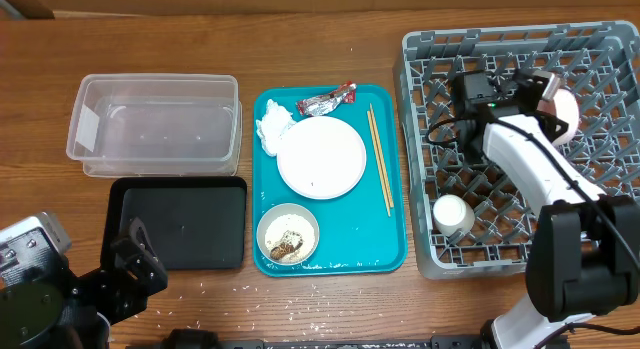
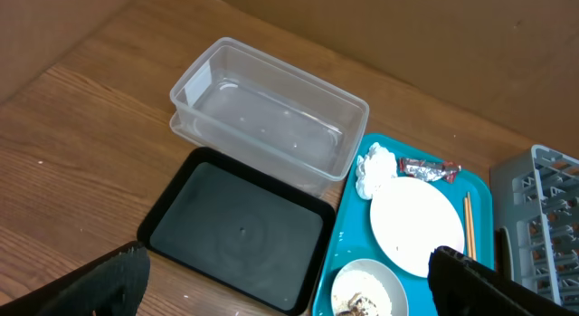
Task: Sort waste into correct bins and load items into the dishwasher
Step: 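Move the right gripper to the white plate and grasp its rim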
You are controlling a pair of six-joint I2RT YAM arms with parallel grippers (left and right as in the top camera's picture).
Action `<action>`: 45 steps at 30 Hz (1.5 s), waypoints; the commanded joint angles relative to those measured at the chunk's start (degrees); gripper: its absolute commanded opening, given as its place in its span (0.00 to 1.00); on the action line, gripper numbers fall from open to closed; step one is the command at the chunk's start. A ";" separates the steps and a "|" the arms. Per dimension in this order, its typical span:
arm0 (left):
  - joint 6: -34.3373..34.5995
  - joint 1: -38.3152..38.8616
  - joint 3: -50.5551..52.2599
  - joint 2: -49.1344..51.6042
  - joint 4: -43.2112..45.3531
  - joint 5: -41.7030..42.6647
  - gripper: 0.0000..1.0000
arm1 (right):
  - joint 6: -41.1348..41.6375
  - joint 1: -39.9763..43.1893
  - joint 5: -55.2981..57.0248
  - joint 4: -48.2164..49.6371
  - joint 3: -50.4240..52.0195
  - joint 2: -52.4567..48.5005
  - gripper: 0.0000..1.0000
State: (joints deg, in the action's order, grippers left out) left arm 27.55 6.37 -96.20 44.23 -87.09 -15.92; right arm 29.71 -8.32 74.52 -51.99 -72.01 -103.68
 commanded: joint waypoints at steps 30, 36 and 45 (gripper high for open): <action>0.96 -0.02 0.20 -0.52 0.09 -0.98 1.00 | 2.58 -22.16 -84.65 -3.98 -3.87 4.72 0.59; 0.96 -0.02 0.20 -0.52 0.09 -0.96 1.00 | 20.24 -22.73 -80.96 4.42 -0.79 -1.88 0.56; 0.96 -0.02 0.20 -0.52 0.09 -0.96 1.00 | 26.08 -22.75 -81.66 7.63 -0.79 -9.49 0.33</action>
State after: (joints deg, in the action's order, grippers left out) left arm 27.53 6.37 -96.14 44.23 -87.09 -15.92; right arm 52.58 -31.16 -7.25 -45.17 -72.99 -111.44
